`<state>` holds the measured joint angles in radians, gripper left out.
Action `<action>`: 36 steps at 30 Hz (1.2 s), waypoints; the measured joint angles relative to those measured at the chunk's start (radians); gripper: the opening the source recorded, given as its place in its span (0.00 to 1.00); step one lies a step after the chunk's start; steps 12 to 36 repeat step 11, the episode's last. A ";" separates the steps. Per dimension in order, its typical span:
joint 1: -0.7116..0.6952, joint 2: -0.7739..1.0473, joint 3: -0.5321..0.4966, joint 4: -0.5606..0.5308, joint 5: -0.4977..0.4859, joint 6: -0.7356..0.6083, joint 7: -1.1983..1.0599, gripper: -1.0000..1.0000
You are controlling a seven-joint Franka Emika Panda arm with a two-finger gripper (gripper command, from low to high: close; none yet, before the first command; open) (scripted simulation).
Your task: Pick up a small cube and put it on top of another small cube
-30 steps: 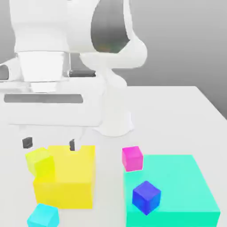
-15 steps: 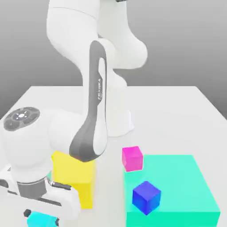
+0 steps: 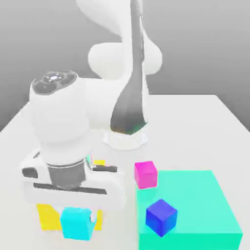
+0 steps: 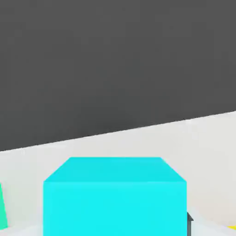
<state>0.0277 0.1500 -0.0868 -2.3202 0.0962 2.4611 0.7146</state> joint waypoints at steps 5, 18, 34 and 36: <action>0.168 -0.123 0.074 -0.019 -0.081 -0.096 0.095 0.00; 0.155 -0.053 0.059 -0.048 -0.086 0.004 0.101 1.00; 0.155 -0.053 0.059 -0.048 -0.086 0.004 0.101 1.00; 0.155 -0.053 0.059 -0.048 -0.086 0.004 0.101 1.00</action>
